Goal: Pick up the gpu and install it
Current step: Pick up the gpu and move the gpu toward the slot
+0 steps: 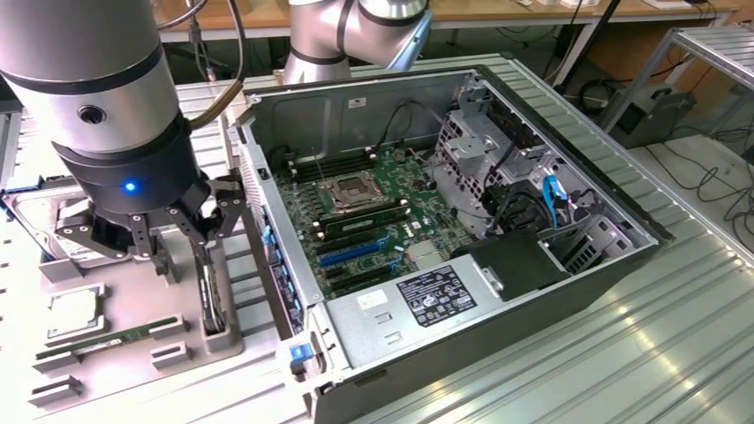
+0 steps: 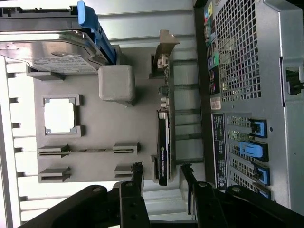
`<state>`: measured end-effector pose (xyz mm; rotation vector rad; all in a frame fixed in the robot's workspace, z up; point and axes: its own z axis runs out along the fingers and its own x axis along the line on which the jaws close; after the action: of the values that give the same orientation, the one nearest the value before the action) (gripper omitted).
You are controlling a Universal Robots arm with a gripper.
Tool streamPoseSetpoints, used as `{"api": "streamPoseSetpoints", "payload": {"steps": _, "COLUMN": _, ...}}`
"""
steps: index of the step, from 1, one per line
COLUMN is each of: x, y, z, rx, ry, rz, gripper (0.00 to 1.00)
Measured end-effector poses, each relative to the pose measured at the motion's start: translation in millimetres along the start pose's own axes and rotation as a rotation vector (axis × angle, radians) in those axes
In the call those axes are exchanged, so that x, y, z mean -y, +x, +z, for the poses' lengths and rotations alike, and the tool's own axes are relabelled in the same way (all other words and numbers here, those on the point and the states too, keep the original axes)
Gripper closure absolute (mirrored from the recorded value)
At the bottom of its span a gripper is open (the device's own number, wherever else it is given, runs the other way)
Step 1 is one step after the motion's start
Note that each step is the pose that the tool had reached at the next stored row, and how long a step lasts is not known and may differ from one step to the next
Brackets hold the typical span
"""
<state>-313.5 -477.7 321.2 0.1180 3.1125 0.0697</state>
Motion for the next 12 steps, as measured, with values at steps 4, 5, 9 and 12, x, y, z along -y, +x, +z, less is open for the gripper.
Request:
{"api": "streamPoseSetpoints", "payload": {"steps": 4, "x": 0.2, "y": 1.1, "z": 1.9, "rx": 0.0, "ry": 0.0, "rz": 0.0, "gripper": 0.56}}
{"api": "streamPoseSetpoints", "payload": {"steps": 5, "x": 0.2, "y": 1.4, "z": 2.3, "rx": 0.0, "ry": 0.0, "rz": 0.0, "gripper": 0.56}}
{"api": "streamPoseSetpoints", "payload": {"steps": 9, "x": 0.3, "y": 2.2, "z": 3.7, "rx": 0.0, "ry": 0.0, "rz": 0.0, "gripper": 0.56}}
{"api": "streamPoseSetpoints", "payload": {"steps": 12, "x": 0.5, "y": 3.1, "z": 5.1, "rx": 0.0, "ry": 0.0, "rz": 0.0, "gripper": 0.56}}
